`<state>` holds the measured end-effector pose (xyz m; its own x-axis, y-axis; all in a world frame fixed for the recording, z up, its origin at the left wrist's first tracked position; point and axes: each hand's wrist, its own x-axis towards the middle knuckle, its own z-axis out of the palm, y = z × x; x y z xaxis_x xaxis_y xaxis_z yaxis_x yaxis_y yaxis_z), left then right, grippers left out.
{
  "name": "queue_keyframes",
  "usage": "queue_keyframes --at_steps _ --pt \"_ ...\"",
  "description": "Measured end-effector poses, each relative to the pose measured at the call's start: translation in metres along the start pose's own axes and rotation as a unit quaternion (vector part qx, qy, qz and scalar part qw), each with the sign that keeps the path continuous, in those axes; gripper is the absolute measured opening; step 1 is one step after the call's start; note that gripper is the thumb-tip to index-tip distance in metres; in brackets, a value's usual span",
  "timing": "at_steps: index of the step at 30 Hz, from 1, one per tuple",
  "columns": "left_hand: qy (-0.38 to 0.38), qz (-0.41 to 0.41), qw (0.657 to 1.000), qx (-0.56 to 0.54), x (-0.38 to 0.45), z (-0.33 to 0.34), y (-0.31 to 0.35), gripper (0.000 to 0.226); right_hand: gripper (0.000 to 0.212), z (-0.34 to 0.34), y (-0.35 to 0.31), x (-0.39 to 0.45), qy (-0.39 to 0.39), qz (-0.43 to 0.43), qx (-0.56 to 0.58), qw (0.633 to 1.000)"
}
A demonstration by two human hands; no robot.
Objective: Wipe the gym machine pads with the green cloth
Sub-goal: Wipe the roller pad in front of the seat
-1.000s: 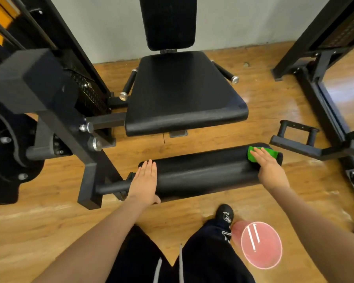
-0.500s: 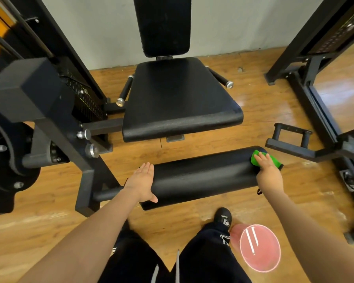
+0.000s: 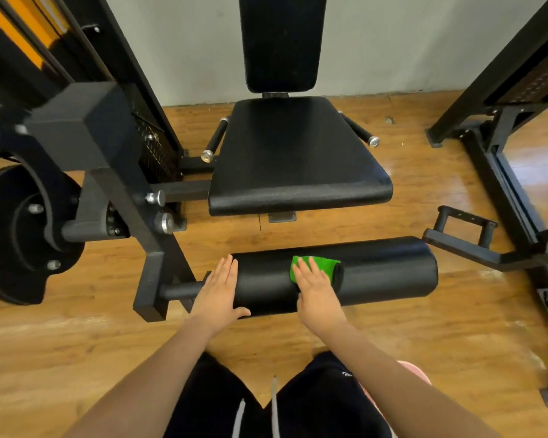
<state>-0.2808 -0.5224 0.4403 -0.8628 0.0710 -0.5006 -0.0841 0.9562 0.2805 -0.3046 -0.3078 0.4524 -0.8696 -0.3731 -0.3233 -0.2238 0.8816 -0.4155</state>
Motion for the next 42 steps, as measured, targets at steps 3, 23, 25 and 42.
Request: queue_keyframes --at_steps 3,23,25,42 --pt "0.006 -0.005 1.0 -0.015 -0.006 0.003 -0.005 0.111 0.066 0.013 -0.028 0.008 -0.027 -0.052 -0.032 0.998" --pt "0.006 0.009 0.999 0.035 -0.007 0.004 0.007 0.104 0.078 0.025 -0.011 0.003 -0.073 -0.21 -0.129 0.966" --pt "0.002 0.024 0.998 0.062 -0.007 0.007 0.017 0.102 0.08 0.02 0.006 -0.003 -0.064 -0.184 -0.121 0.973" --pt "-0.028 0.02 0.988 0.149 0.011 0.007 0.037 0.128 0.073 -0.051 0.163 -0.02 0.048 0.121 -0.051 0.99"
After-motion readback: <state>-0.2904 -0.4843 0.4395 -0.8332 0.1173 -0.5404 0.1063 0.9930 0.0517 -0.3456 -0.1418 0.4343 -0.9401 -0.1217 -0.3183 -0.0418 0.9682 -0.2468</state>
